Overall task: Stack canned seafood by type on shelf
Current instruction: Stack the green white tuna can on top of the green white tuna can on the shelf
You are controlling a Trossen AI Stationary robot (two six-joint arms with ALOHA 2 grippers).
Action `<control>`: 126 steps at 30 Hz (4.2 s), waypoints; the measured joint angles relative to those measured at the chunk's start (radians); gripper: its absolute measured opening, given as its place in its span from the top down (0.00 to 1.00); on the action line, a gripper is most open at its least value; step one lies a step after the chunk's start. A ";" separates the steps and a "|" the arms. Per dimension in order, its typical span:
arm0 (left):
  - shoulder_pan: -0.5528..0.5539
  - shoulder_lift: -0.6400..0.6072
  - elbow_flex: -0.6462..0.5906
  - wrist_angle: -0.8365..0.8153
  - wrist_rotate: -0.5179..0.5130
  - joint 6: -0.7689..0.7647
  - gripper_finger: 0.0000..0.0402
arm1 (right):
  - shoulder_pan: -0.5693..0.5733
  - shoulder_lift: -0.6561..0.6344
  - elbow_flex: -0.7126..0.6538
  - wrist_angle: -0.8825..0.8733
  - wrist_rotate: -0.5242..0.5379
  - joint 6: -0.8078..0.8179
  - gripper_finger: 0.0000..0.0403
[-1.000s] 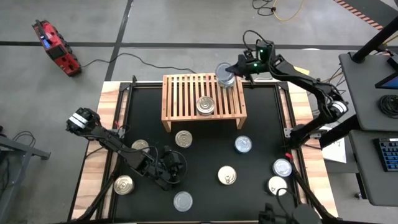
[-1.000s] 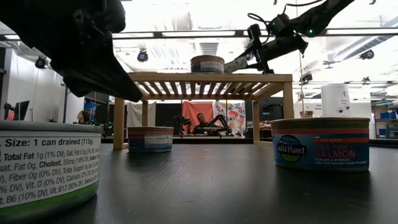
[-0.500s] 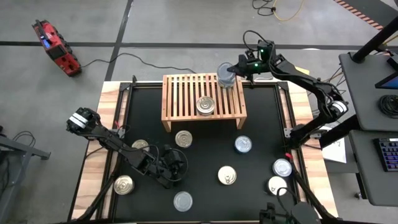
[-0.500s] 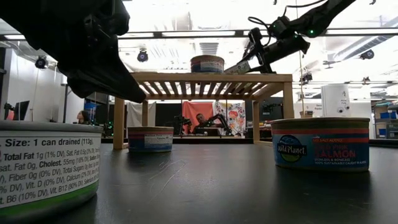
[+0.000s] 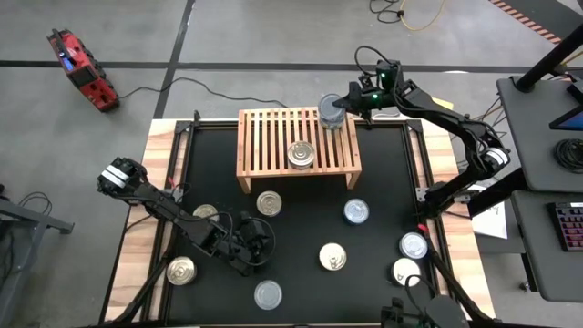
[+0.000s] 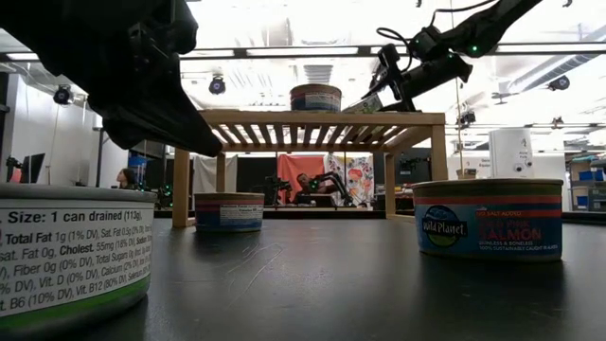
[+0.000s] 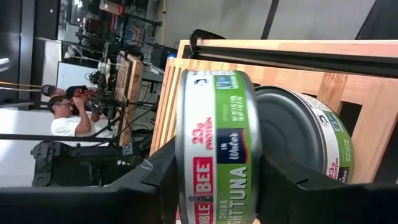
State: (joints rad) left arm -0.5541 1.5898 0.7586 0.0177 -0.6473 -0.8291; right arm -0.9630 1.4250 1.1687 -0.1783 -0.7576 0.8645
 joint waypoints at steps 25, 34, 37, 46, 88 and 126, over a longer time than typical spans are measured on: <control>0.014 0.000 0.000 -0.009 -0.001 0.000 1.00 | 0.003 -0.009 0.000 -0.006 0.000 0.026 0.51; 0.015 0.000 0.000 -0.011 -0.001 0.000 1.00 | 0.003 -0.012 0.000 -0.012 0.036 0.003 0.51; 0.016 0.000 0.000 -0.012 -0.001 0.000 1.00 | 0.003 -0.012 0.000 -0.036 0.037 -0.022 0.51; 0.020 0.000 0.000 -0.013 -0.001 0.000 1.00 | 0.003 -0.014 0.000 -0.038 0.027 -0.043 0.51; 0.030 0.000 0.000 -0.019 0.000 0.005 1.00 | 0.038 -0.016 0.021 -0.109 0.028 -0.053 0.26; 0.030 0.000 0.000 -0.019 0.004 0.004 1.00 | 0.034 -0.026 0.037 -0.188 0.086 -0.121 0.24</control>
State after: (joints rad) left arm -0.5243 1.5902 0.7582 -0.0013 -0.6434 -0.8253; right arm -0.9292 1.3988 1.2053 -0.3664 -0.6716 0.7436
